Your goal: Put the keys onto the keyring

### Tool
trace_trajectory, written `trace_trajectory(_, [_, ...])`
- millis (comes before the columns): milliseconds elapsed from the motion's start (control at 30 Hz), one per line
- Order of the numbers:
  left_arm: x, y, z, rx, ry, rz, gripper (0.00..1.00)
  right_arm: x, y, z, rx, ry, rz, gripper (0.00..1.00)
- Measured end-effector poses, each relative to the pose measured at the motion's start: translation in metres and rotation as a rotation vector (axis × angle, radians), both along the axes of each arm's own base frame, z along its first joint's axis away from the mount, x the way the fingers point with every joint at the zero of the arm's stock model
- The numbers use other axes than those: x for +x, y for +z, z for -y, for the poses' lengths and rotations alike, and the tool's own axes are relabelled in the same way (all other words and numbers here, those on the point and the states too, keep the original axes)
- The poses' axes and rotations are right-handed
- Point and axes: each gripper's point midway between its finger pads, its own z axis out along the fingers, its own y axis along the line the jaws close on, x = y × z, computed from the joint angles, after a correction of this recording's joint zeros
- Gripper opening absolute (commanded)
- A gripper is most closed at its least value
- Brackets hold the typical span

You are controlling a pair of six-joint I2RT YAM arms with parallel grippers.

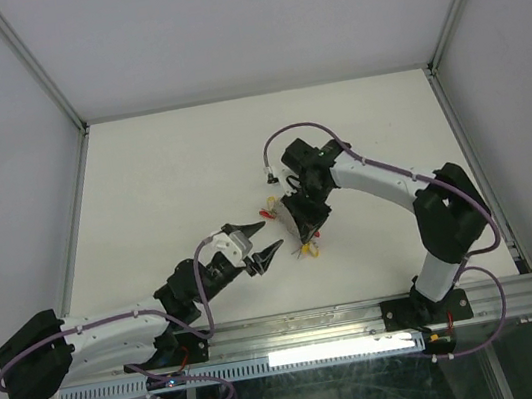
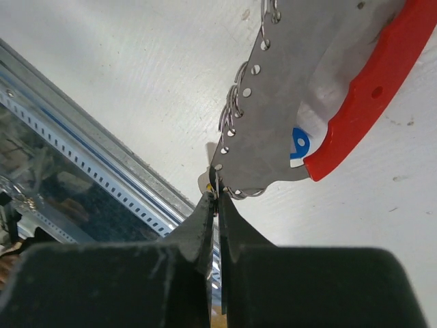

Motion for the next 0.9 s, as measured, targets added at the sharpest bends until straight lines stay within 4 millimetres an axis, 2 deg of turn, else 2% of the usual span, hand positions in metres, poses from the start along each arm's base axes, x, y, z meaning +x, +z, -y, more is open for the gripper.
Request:
trace_trajectory(167, [-0.005,-0.018,0.001,0.002,-0.018,-0.101,0.46,-0.001,0.002,0.001,0.107,-0.082,-0.013,0.0])
trace_trajectory(300, [-0.008,-0.023,0.005,0.027,-0.042,-0.095,0.44,0.001,0.008,-0.002,0.159,-0.081,0.022,0.0])
trace_trajectory(467, [-0.005,-0.039,0.015,0.132,-0.067,-0.05,0.44,0.009,0.024,-0.003,0.214,-0.019,0.127,0.0])
trace_trajectory(700, [-0.003,-0.022,0.031,0.155,-0.125,0.037,0.32,0.017,0.039,0.008,0.23,0.1,0.308,0.0])
trace_trajectory(800, [-0.001,-0.019,0.031,0.157,-0.164,0.05,0.26,0.012,0.04,0.015,0.23,0.159,0.365,0.0])
trace_trajectory(900, [0.005,-0.021,0.028,0.167,-0.187,0.047,0.26,0.007,0.043,0.017,0.227,0.22,0.404,0.0])
